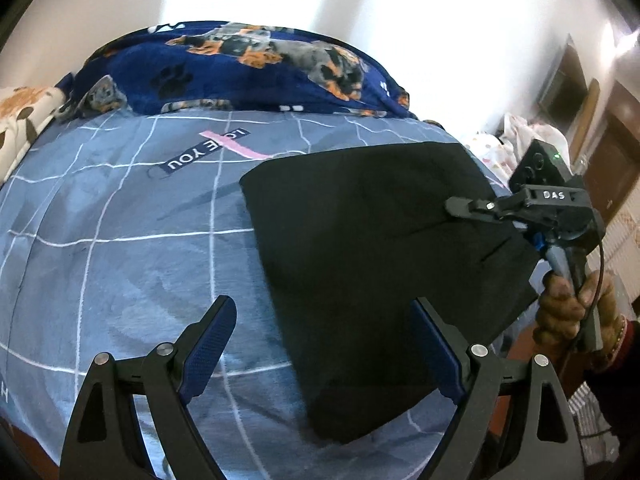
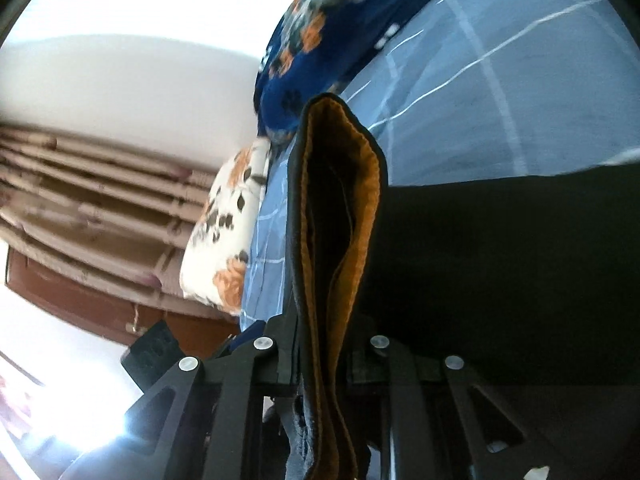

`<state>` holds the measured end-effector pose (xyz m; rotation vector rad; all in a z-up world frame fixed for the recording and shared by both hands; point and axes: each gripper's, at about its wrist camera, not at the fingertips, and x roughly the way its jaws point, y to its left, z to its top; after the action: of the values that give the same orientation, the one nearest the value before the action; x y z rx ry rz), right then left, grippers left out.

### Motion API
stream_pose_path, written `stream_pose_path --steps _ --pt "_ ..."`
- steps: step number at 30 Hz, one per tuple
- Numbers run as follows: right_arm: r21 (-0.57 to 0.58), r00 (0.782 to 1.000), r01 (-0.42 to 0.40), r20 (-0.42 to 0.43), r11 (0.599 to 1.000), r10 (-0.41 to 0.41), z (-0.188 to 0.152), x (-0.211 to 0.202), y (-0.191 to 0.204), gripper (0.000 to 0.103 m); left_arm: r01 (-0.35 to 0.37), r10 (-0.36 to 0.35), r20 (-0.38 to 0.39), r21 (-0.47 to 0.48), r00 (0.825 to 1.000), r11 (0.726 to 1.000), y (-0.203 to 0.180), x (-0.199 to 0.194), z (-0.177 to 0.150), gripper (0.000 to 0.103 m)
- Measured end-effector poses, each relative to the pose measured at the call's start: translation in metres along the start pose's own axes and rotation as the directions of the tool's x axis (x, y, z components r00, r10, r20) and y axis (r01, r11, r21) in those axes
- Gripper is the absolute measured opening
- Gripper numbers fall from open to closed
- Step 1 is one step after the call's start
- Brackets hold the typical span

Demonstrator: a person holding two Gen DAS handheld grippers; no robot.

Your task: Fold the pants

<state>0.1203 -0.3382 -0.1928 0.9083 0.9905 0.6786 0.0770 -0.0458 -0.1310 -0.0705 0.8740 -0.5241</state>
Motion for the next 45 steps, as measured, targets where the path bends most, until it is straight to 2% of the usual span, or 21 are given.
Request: stream_pose_path --steps 5,12,27,41,44,45 --pt "0.06 0.994 0.018 0.104 0.998 -0.025 0.002 -0.047 -0.022 0.015 0.002 -0.002 -0.02 -0.005 1.0 1.0 -0.003 0.008 0.002 0.088" --pt "0.129 0.979 0.046 0.189 0.991 -0.071 0.005 -0.094 -0.055 0.015 -0.002 0.001 -0.047 -0.038 0.999 0.999 -0.003 0.02 0.006 0.088" --pt "0.179 0.967 0.046 0.24 0.983 -0.089 -0.005 -0.125 -0.088 0.015 -0.015 0.013 -0.093 -0.023 0.996 1.0 -0.009 0.032 0.005 0.088" --pt "0.223 0.963 0.027 0.256 0.974 -0.085 -0.011 -0.13 -0.106 0.015 -0.016 0.014 -0.107 -0.022 0.994 1.0 -0.01 0.037 0.006 0.088" --pt "0.249 0.958 0.02 0.273 0.968 -0.09 -0.013 -0.136 -0.115 0.018 -0.014 0.011 -0.11 -0.028 0.994 1.0 -0.01 0.037 0.006 0.088" --pt "0.271 0.95 0.013 0.296 0.963 -0.096 -0.016 -0.142 -0.118 0.025 -0.014 0.011 -0.109 -0.028 0.994 1.0 -0.01 0.037 0.006 0.088"
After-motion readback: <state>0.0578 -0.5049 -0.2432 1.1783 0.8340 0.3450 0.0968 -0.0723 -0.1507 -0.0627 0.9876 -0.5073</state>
